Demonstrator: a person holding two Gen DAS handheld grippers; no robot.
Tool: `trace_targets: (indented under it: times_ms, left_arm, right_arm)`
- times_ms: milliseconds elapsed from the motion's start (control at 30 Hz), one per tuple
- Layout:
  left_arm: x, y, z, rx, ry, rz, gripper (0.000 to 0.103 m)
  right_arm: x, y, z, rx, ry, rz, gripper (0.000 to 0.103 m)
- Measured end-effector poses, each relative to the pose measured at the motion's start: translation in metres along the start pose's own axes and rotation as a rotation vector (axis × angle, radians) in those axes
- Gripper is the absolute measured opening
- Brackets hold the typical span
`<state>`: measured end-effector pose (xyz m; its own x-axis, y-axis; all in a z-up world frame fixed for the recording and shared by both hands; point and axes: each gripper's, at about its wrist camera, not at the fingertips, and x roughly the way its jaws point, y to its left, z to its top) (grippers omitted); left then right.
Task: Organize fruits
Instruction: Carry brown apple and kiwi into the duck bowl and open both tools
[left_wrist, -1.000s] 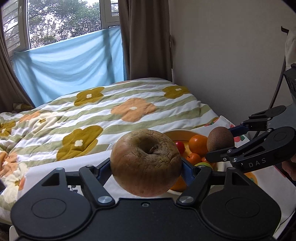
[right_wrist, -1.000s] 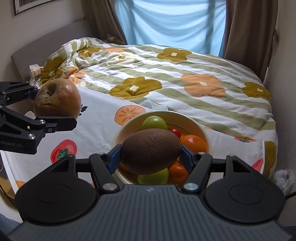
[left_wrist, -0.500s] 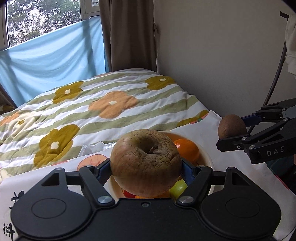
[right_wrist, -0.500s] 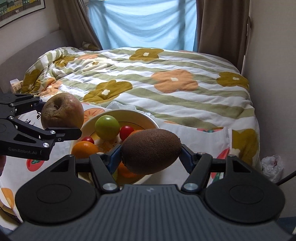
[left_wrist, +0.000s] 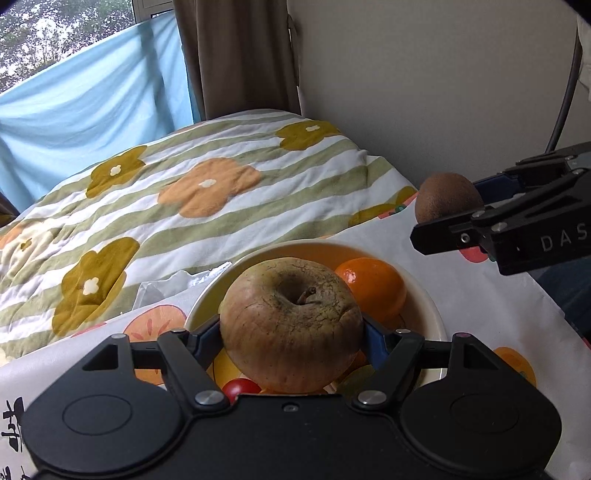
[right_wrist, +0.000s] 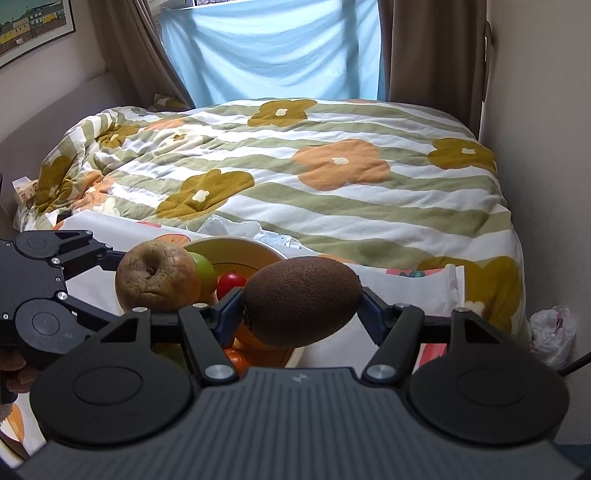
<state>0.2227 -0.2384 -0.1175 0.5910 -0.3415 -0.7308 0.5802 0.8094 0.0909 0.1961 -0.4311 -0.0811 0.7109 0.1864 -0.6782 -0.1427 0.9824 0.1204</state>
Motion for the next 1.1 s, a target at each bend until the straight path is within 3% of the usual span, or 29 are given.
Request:
trace_targets:
  times_ms: [133, 333, 533, 1100]
  left_arm:
    - [0.001, 0.002, -0.002, 0.005, -0.021, -0.022, 0.08]
    - [-0.009, 0.0, -0.007, 0.025, -0.041, -0.048, 0.091]
    - [-0.028, 0.013, -0.009, -0.021, -0.083, -0.04, 0.096]
    - [-0.06, 0.068, -0.039, -0.202, -0.057, 0.113, 0.098]
  right_arm:
    - [0.009, -0.003, 0.009, 0.023, -0.003, 0.017, 0.081]
    - [0.026, -0.002, 0.024, 0.025, -0.003, 0.044, 0.081]
    - [0.045, 0.005, 0.036, 0.021, 0.01, 0.067, 0.081]
    - [0.109, 0.032, 0.055, 0.129, 0.14, 0.158, 0.082]
